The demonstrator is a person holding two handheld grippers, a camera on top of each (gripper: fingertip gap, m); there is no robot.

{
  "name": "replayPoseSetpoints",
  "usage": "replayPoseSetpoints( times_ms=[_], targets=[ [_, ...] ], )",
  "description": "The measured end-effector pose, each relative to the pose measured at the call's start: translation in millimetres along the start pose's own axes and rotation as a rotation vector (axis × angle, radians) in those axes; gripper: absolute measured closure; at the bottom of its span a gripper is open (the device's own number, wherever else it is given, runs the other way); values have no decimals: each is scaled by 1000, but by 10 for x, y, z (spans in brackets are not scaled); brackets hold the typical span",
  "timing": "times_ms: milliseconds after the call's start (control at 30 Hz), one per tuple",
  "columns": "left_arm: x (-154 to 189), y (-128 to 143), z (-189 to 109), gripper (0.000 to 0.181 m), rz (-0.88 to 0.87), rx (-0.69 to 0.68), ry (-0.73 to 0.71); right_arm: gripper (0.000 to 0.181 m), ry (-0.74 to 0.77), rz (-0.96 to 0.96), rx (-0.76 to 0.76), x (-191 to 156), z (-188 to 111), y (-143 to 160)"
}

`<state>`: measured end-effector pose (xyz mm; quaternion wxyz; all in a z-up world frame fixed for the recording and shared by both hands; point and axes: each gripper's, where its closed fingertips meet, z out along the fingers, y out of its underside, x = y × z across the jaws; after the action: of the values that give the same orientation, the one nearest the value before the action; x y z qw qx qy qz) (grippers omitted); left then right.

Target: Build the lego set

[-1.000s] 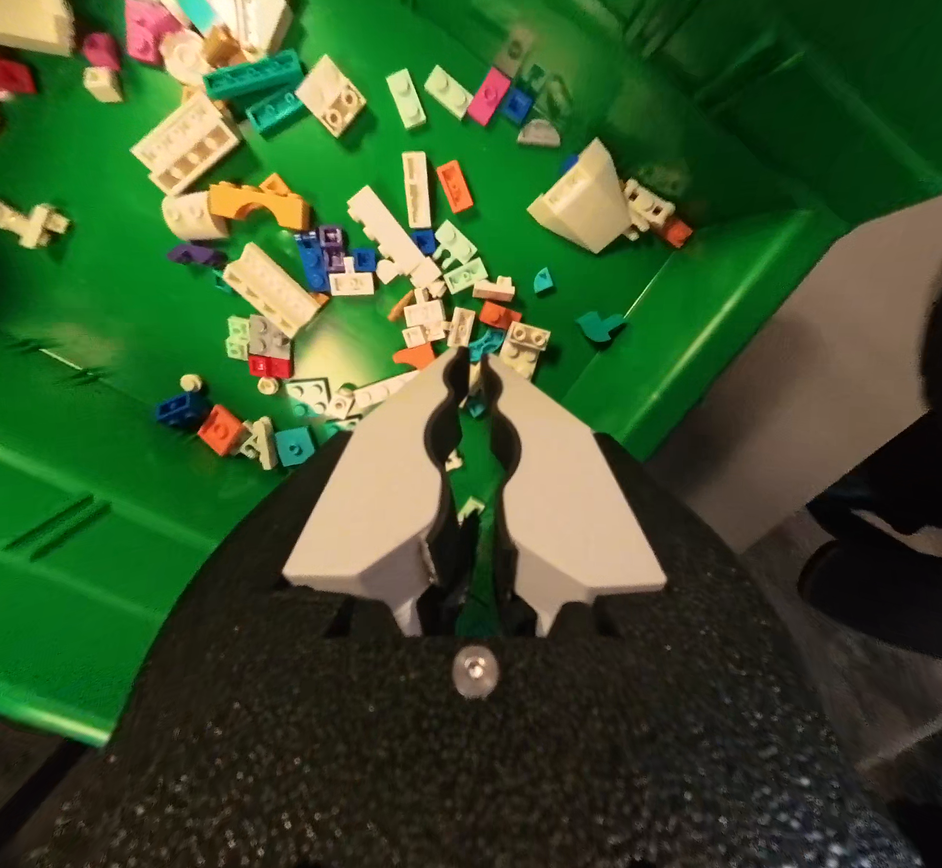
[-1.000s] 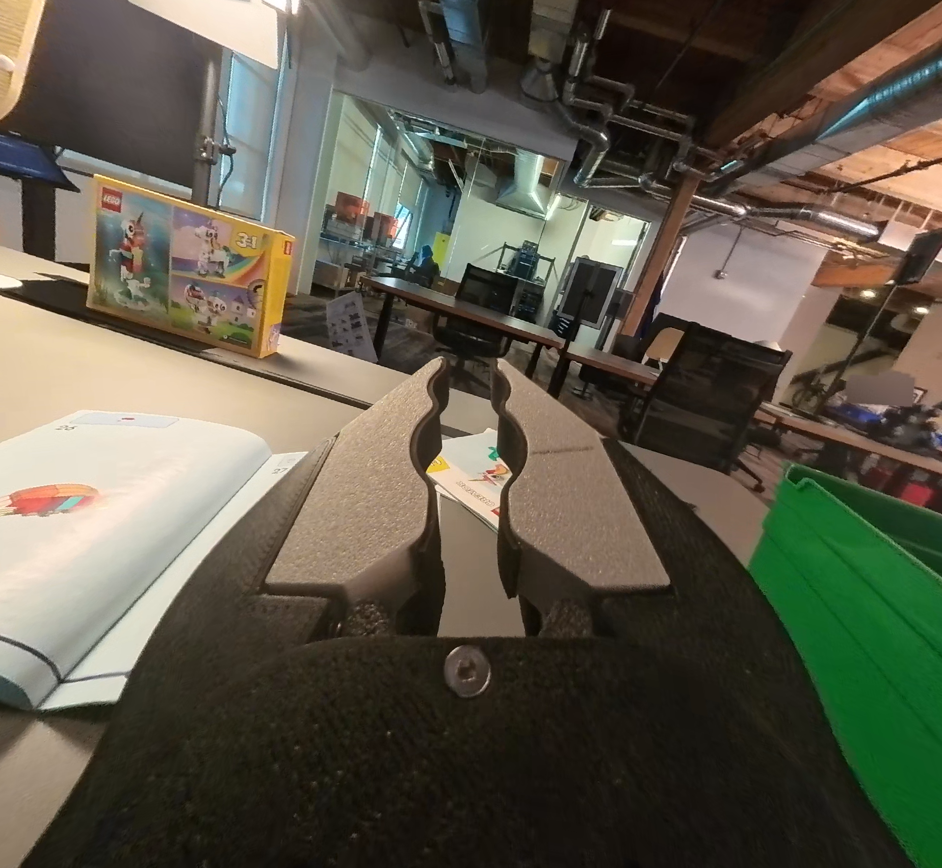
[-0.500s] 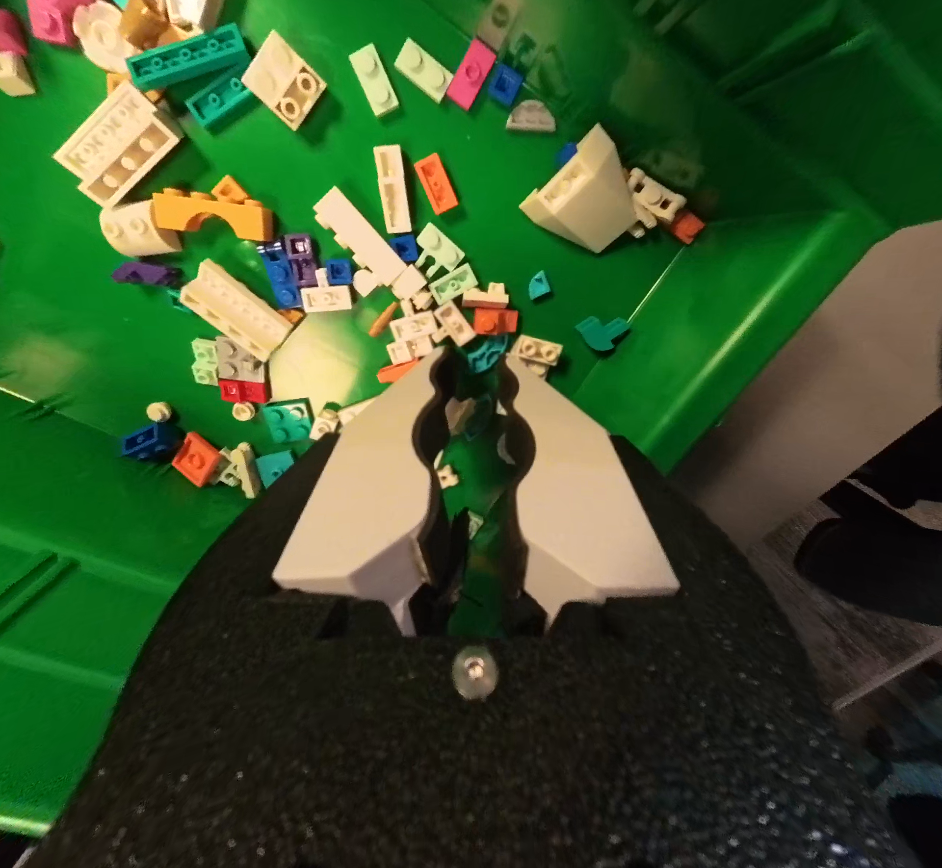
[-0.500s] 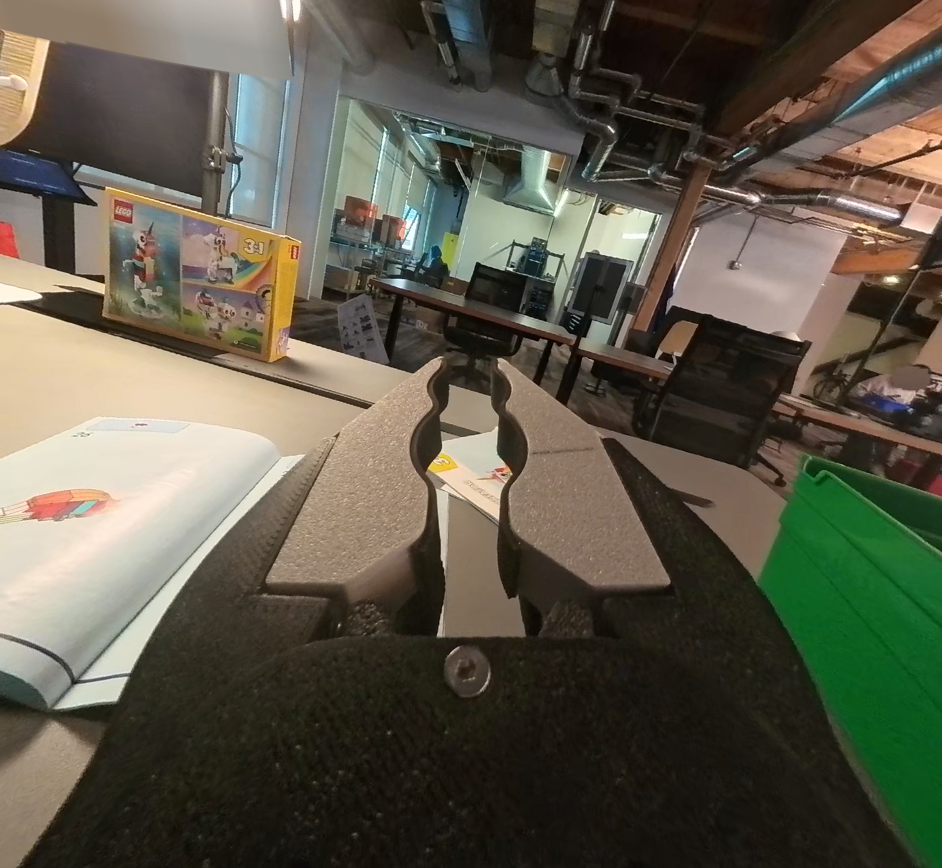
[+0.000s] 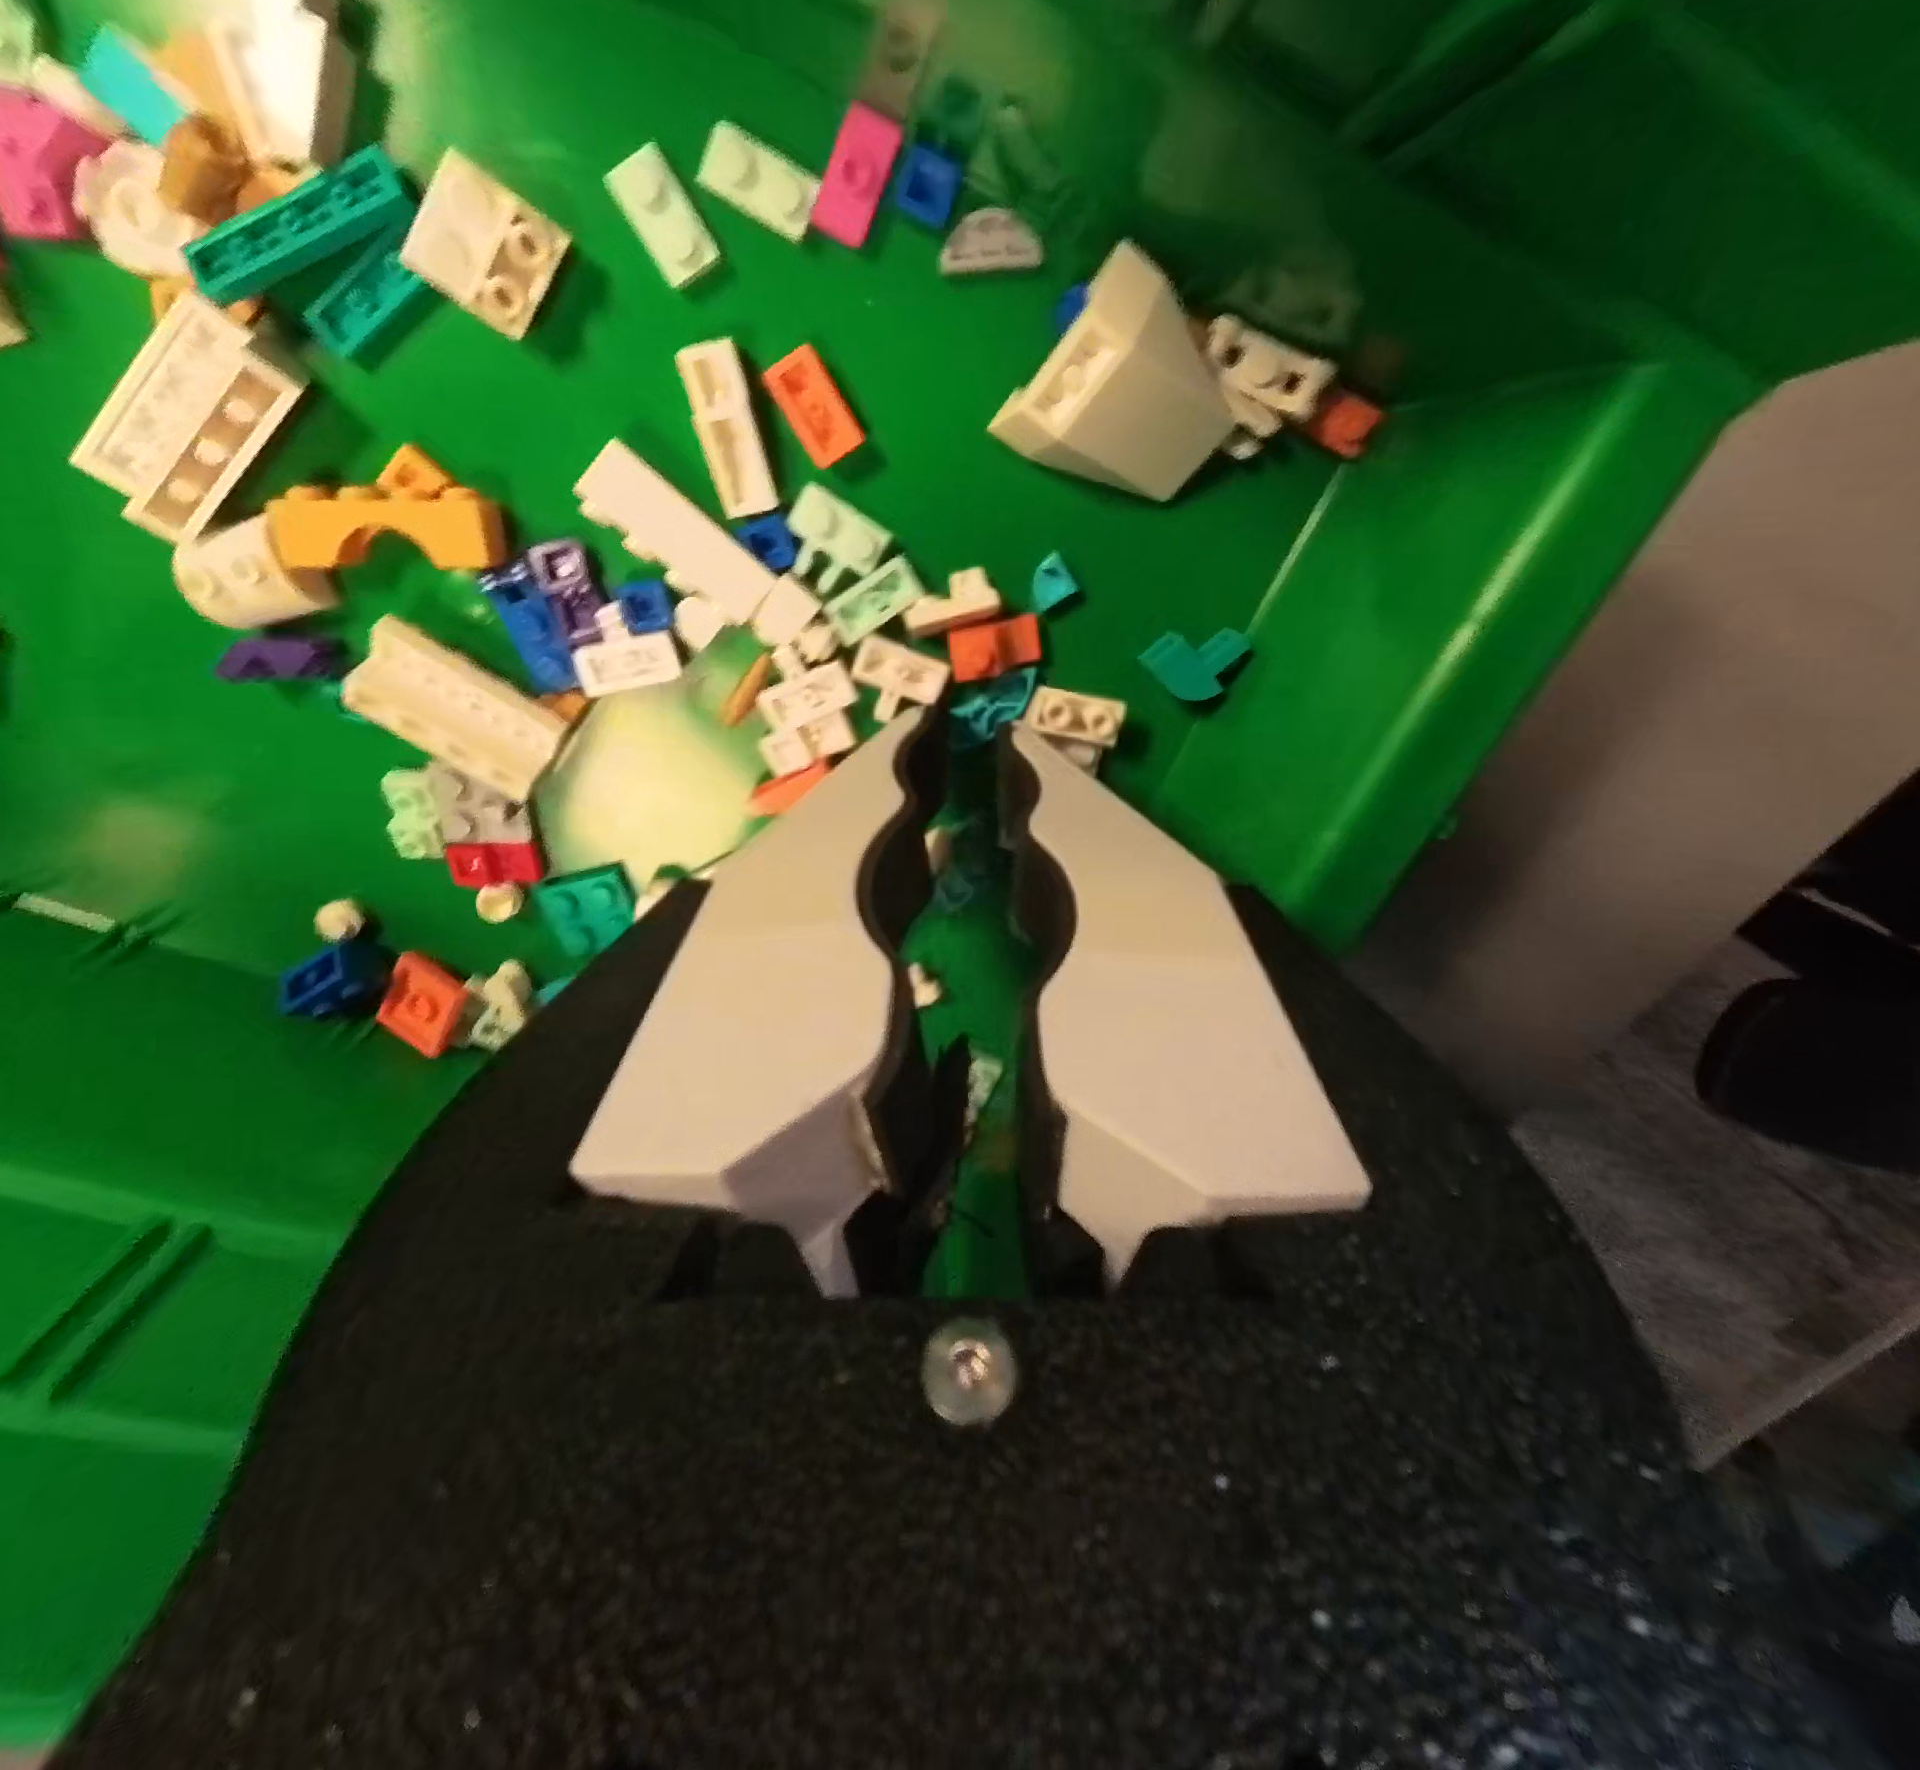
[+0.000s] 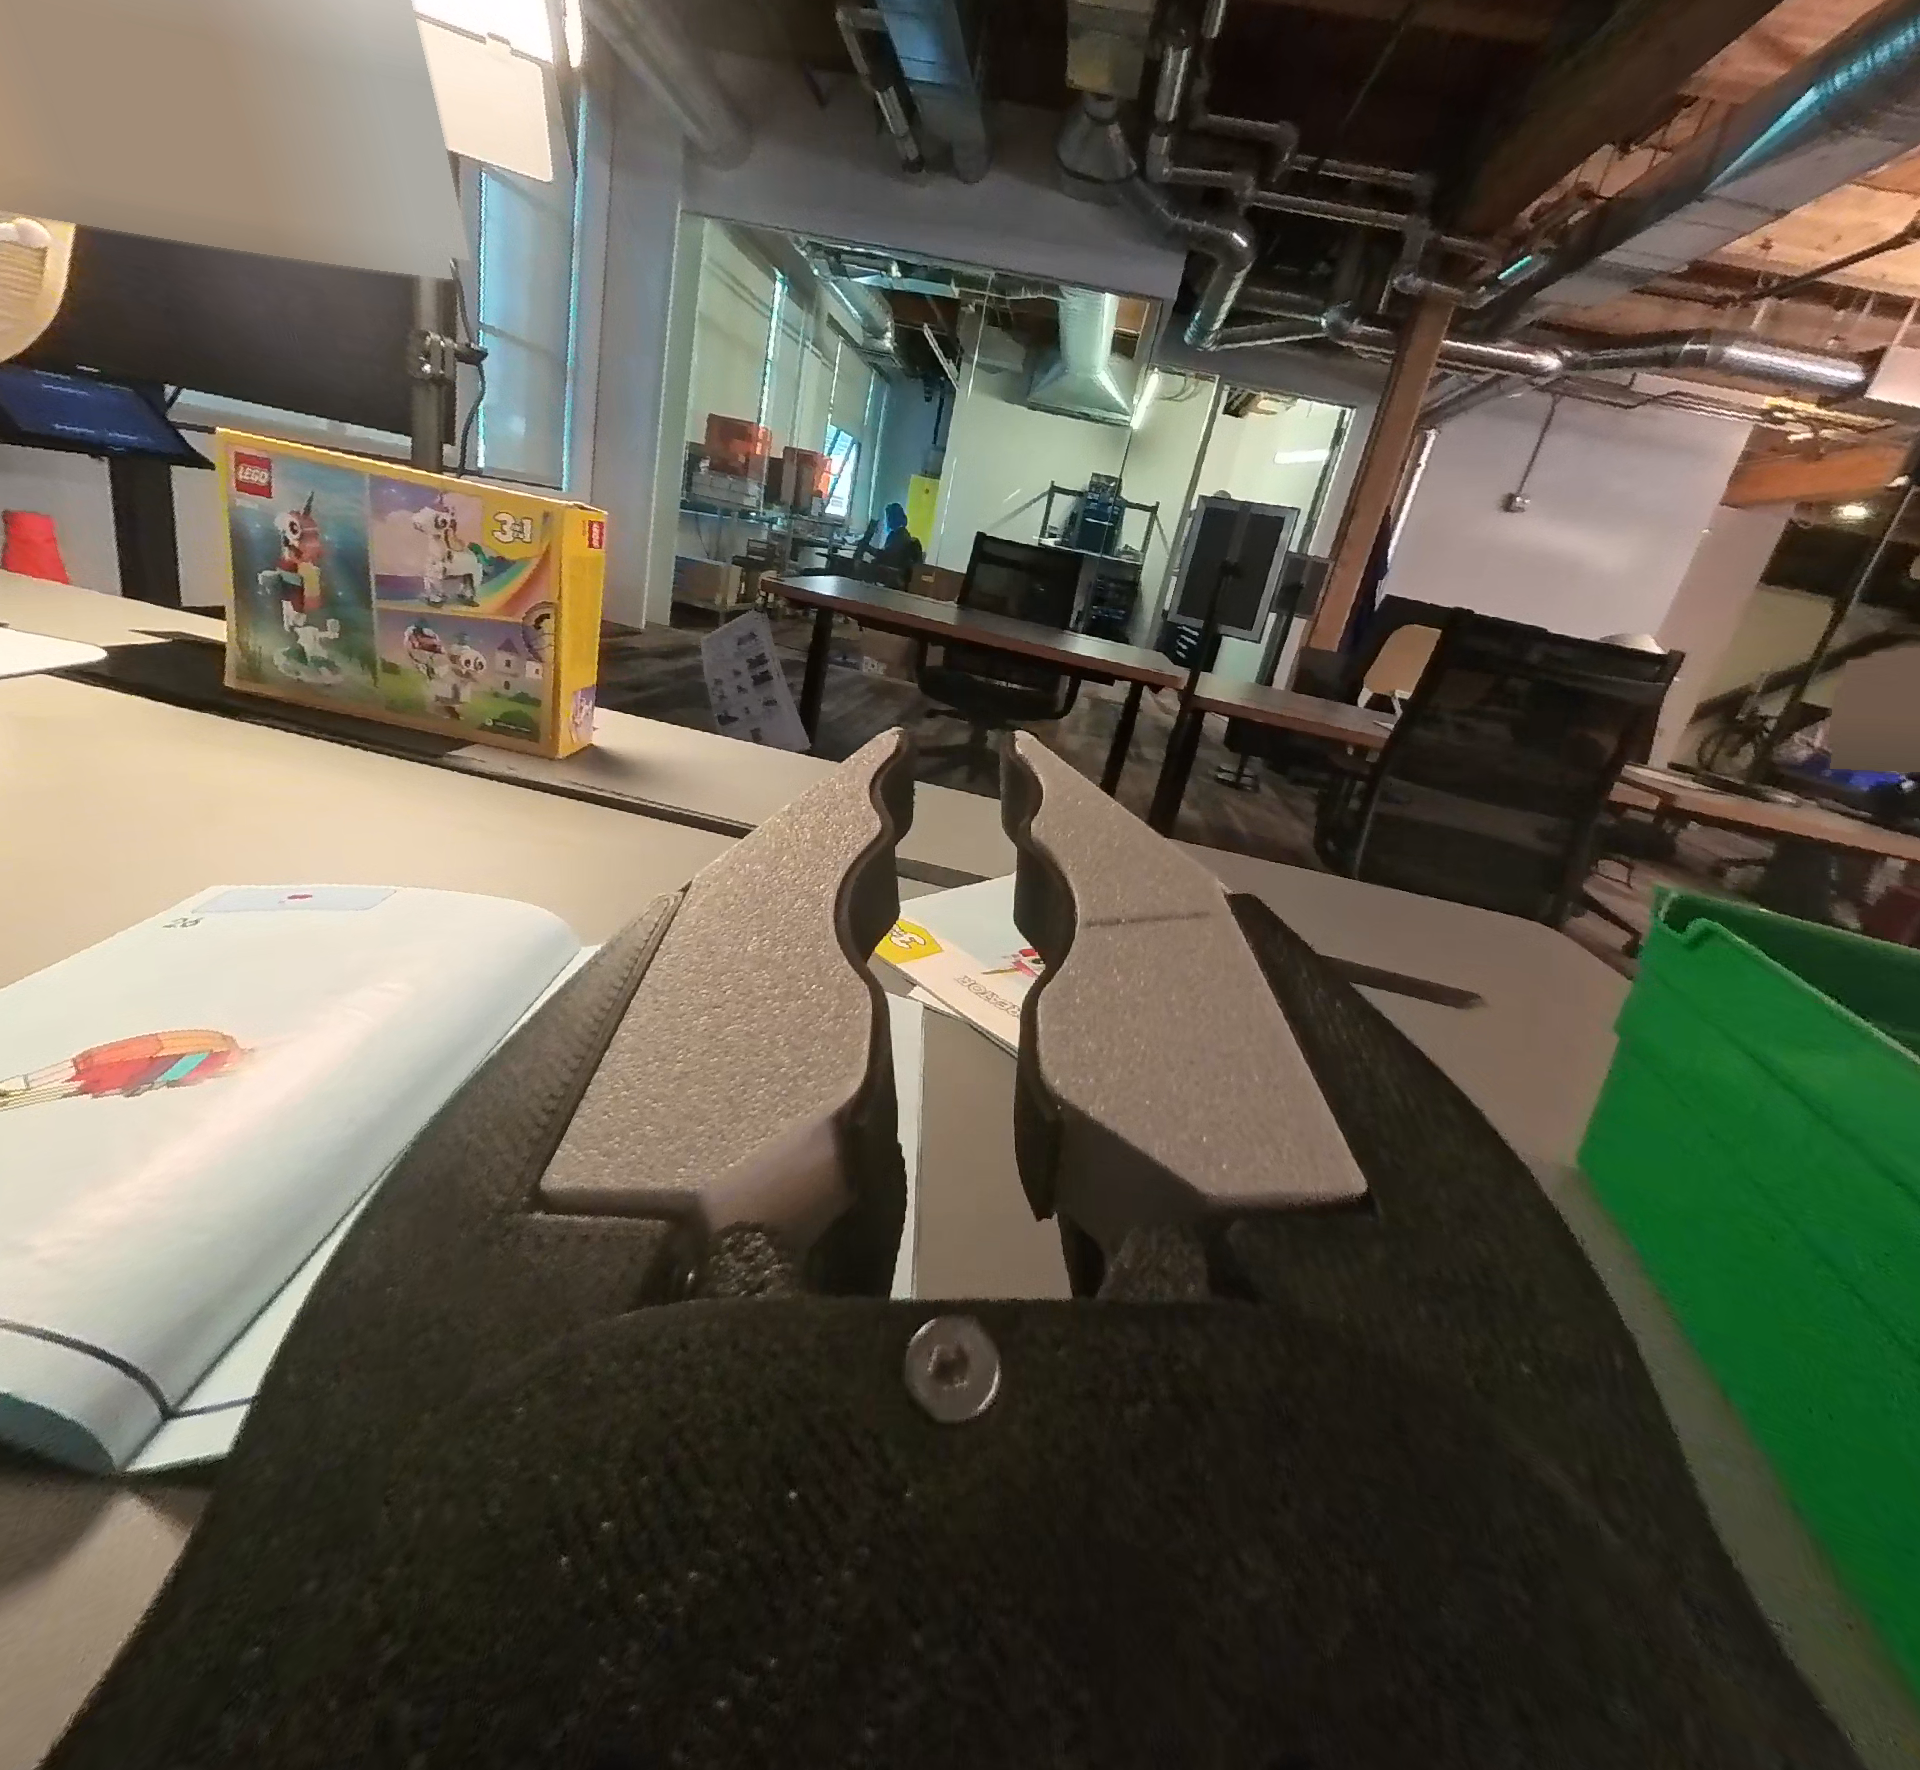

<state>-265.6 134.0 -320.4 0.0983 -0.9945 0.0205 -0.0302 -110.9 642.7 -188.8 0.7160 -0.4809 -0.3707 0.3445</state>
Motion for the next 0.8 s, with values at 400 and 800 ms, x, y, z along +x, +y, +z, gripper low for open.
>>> replayPoseSetpoints(
  times_ms=[400,800],
  targets=[
    [-52,-38,-303,176,50,42,-169,167,9,37,5,54,-5,-4],
    [798,-1163,-1120,176,274,258,-359,168,-132,112,70,-96,-2,-108]
  ],
)
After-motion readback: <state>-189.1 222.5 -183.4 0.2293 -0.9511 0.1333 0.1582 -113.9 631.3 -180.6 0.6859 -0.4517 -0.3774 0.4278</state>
